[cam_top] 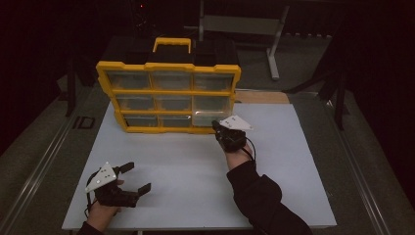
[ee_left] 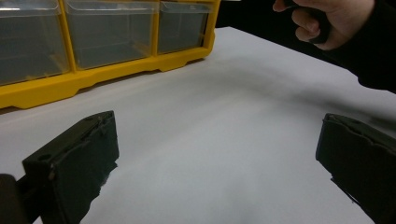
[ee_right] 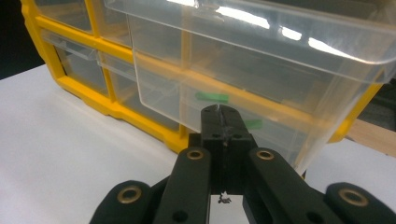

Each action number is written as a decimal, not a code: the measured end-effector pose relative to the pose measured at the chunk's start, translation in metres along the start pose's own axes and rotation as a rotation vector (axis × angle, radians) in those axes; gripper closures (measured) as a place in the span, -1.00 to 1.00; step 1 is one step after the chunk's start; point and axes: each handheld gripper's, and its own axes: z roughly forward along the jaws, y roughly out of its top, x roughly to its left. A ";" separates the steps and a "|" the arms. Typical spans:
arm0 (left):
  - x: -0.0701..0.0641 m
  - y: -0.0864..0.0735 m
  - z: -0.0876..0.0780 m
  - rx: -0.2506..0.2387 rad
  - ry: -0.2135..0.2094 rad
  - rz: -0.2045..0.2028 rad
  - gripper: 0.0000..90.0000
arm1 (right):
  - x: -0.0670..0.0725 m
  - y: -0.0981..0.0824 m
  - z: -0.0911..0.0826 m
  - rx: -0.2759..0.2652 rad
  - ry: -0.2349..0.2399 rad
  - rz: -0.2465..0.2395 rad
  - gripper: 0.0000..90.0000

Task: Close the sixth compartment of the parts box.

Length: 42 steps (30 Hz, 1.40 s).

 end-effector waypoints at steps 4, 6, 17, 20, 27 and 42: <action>0.000 0.000 0.000 0.002 -0.001 0.000 -1.00 | -0.001 0.001 0.001 -0.002 0.000 0.002 1.00; 0.000 0.000 0.000 0.002 0.000 0.001 -1.00 | -0.001 0.001 0.002 -0.003 -0.002 0.002 1.00; 0.000 0.000 0.000 0.003 0.000 0.000 -1.00 | -0.002 0.003 0.005 -0.001 -0.005 0.002 1.00; 0.000 0.000 0.000 0.003 0.000 0.000 -1.00 | -0.003 0.003 0.006 -0.001 -0.008 0.002 1.00; 0.000 0.000 0.000 0.005 0.002 0.002 -1.00 | -0.003 0.004 0.008 0.001 -0.011 0.001 1.00; 0.000 -0.001 0.000 -0.003 0.003 0.000 -1.00 | -0.004 0.010 0.014 -0.001 -0.015 0.001 1.00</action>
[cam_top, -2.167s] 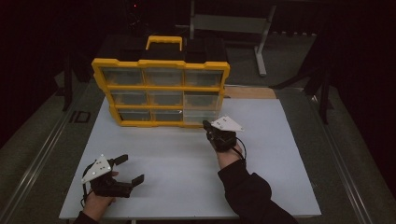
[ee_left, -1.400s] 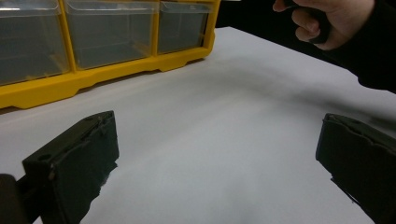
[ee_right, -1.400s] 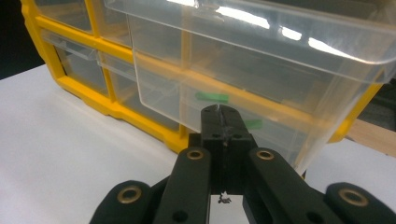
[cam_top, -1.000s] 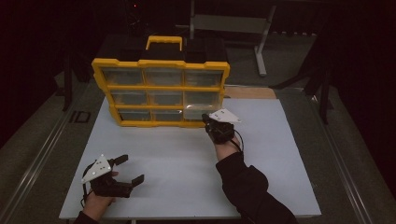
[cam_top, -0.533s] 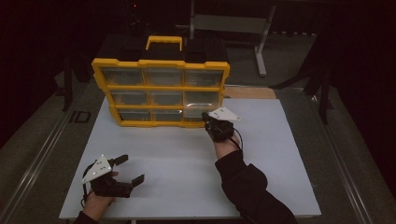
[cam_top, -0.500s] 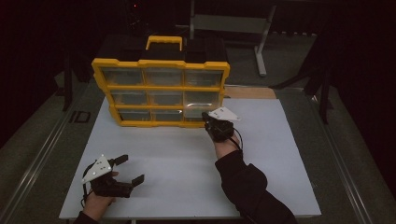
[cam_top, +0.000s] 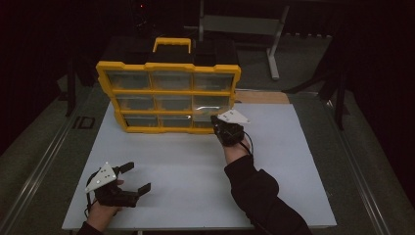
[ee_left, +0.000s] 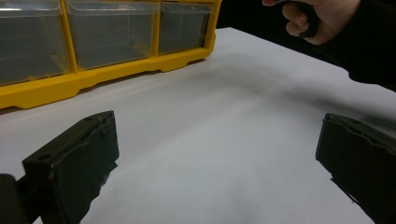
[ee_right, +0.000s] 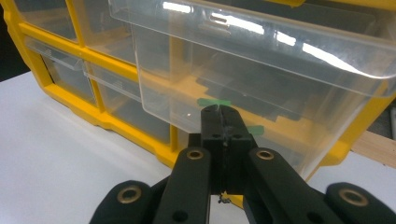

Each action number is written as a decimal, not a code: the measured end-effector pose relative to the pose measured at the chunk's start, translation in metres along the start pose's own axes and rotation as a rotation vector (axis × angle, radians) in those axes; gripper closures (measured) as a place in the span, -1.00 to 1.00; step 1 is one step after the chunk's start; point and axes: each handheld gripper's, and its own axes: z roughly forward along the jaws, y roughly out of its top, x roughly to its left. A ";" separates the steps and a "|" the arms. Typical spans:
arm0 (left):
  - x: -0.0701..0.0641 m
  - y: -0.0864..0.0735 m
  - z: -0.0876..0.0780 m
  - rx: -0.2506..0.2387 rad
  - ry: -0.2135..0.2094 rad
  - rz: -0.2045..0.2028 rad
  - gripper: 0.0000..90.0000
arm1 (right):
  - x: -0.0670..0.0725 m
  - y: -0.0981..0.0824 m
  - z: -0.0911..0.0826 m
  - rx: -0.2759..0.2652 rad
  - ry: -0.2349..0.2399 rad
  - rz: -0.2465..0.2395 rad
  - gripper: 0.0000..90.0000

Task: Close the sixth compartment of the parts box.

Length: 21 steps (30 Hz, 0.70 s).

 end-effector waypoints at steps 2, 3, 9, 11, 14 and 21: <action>0.000 0.000 0.000 0.000 0.000 0.000 -1.00 | 0.000 0.001 0.001 0.000 -0.001 -0.004 1.00; 0.000 0.000 0.000 0.000 -0.001 0.000 -1.00 | 0.000 0.001 0.001 0.000 -0.001 -0.002 1.00; 0.000 0.000 0.000 0.000 0.000 0.000 -1.00 | -0.001 0.002 0.003 0.001 -0.005 -0.004 1.00; 0.000 0.000 0.000 0.000 -0.001 -0.001 -1.00 | -0.001 0.002 0.004 0.001 -0.005 -0.001 1.00; 0.000 0.000 0.000 -0.001 -0.001 -0.003 -1.00 | -0.002 0.003 0.005 0.001 -0.009 -0.001 1.00; 0.000 0.000 -0.001 -0.002 -0.001 -0.004 -1.00 | -0.004 0.004 0.007 0.003 -0.012 0.001 1.00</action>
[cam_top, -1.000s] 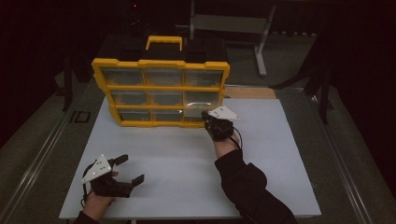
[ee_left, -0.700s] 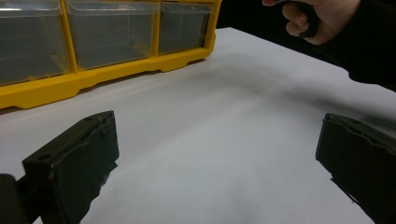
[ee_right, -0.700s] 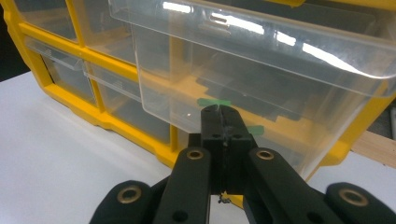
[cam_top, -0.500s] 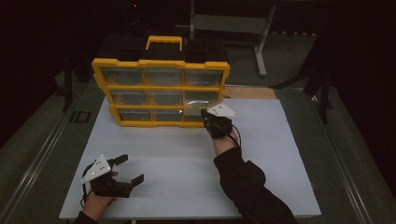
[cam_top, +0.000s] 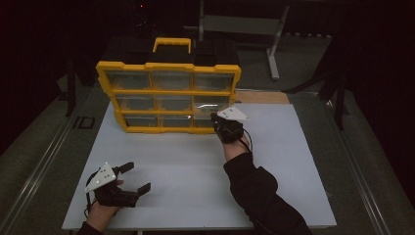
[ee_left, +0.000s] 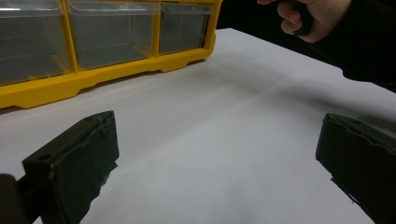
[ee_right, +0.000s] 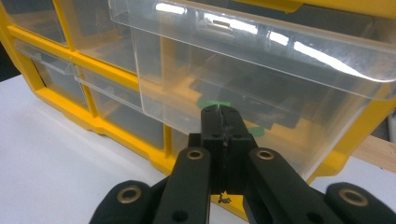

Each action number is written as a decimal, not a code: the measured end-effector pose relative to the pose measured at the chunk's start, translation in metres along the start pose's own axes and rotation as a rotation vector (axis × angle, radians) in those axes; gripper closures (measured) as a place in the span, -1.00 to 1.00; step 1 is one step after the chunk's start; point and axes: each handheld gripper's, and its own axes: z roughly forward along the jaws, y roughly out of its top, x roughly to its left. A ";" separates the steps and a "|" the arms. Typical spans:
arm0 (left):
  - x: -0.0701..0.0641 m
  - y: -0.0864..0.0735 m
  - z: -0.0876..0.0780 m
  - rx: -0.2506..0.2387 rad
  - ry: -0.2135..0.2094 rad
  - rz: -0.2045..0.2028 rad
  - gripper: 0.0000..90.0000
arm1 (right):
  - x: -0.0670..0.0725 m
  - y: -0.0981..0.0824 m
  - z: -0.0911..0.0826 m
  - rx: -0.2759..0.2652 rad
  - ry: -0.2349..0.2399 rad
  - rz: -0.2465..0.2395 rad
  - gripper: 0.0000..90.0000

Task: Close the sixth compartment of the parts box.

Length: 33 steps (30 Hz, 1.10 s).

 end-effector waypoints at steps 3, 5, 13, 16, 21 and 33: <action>0.000 0.000 0.000 -0.001 0.000 -0.004 -1.00 | -0.001 0.001 0.001 0.001 -0.002 -0.001 1.00; 0.000 0.000 0.000 -0.001 0.001 -0.003 -1.00 | -0.001 0.001 0.002 0.001 -0.004 -0.002 1.00; 0.001 0.000 0.000 -0.002 0.001 -0.004 -1.00 | -0.002 0.004 0.006 0.004 -0.012 -0.007 1.00; 0.001 0.000 -0.001 -0.002 0.001 -0.004 -1.00 | -0.003 0.005 0.008 0.005 -0.015 -0.001 1.00; 0.001 0.000 -0.001 -0.004 0.002 -0.002 -1.00 | -0.004 0.006 0.011 0.005 -0.019 -0.002 1.00; 0.001 0.000 -0.001 -0.004 0.003 -0.005 -1.00 | -0.007 0.011 0.015 0.002 -0.030 -0.009 1.00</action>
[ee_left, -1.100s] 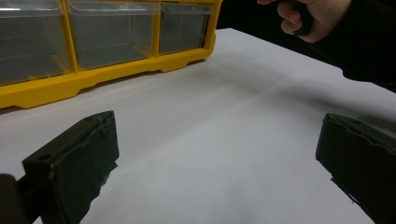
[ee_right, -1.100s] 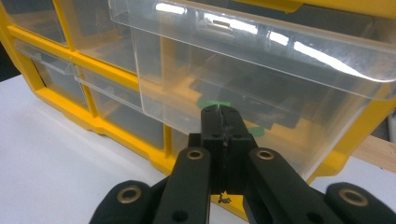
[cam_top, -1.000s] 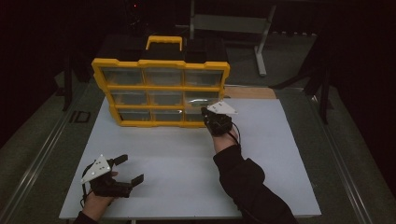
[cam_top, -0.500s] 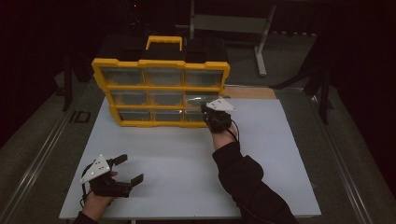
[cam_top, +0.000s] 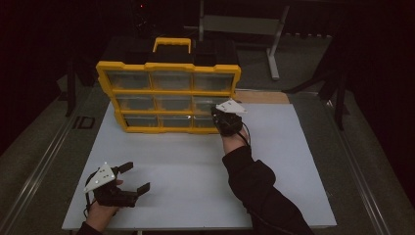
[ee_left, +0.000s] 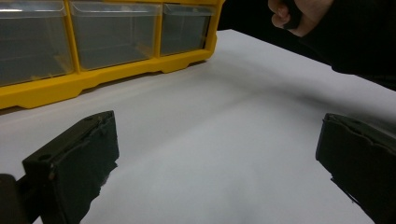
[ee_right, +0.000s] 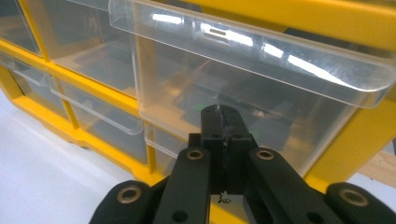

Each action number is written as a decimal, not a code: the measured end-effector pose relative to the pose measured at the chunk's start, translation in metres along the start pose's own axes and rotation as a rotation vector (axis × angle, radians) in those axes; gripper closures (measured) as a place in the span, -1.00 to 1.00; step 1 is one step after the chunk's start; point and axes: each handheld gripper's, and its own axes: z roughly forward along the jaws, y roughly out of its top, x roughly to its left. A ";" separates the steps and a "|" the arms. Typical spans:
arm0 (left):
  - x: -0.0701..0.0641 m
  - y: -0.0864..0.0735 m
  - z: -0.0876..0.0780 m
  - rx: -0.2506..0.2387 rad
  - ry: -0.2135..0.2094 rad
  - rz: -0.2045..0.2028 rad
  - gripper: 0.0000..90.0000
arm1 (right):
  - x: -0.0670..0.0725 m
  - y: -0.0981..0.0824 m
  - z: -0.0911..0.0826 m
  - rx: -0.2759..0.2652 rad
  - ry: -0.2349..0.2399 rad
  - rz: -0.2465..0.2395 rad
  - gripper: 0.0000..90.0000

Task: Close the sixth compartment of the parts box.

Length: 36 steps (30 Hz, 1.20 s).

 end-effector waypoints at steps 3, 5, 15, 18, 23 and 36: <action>0.000 0.000 0.000 -0.001 0.000 0.000 -1.00 | -0.001 0.000 0.002 0.002 -0.005 -0.005 1.00; 0.000 0.000 0.000 -0.001 0.000 0.002 -1.00 | -0.002 0.001 0.003 0.006 -0.006 -0.003 1.00; 0.000 0.000 0.000 -0.003 -0.002 -0.001 -1.00 | -0.007 0.004 0.009 0.013 -0.018 -0.001 1.00; 0.000 0.000 -0.001 -0.003 -0.001 0.000 -1.00 | -0.008 0.003 0.010 0.016 -0.016 -0.003 1.00; 0.000 0.000 -0.001 -0.003 0.000 0.001 -1.00 | -0.008 0.004 0.010 0.019 -0.013 -0.006 1.00; 0.000 0.000 0.000 -0.001 0.000 0.002 -1.00 | -0.001 0.007 0.007 0.006 0.082 0.013 0.61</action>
